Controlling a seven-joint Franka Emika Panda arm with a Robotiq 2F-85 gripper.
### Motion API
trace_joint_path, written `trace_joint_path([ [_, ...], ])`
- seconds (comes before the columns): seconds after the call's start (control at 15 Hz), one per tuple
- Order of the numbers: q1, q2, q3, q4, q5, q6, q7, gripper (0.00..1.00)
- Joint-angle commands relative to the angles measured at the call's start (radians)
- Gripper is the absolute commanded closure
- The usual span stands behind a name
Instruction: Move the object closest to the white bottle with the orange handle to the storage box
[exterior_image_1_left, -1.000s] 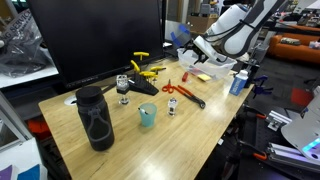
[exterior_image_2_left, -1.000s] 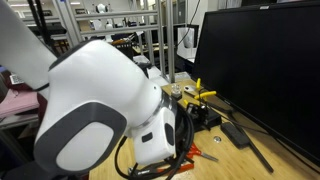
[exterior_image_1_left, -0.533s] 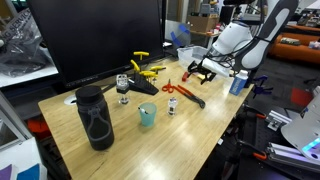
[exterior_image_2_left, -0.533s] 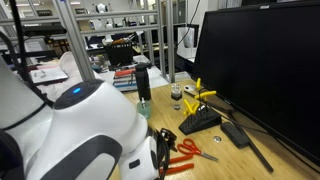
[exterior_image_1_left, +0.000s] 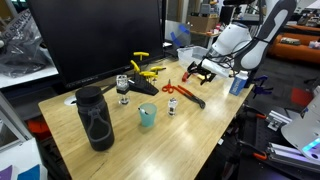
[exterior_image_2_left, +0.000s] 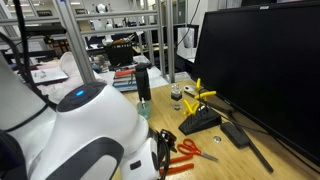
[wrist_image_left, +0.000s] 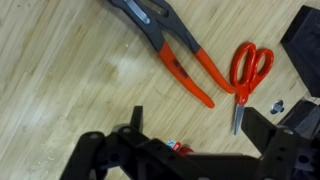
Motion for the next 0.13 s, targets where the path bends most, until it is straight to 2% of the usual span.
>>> trace_joint_path([
  [0.0,0.000,0.000,0.000,0.000,0.000,0.000,0.000,0.00],
  [0.07,0.000,0.000,0.000,0.000,0.000,0.000,0.000,0.00],
])
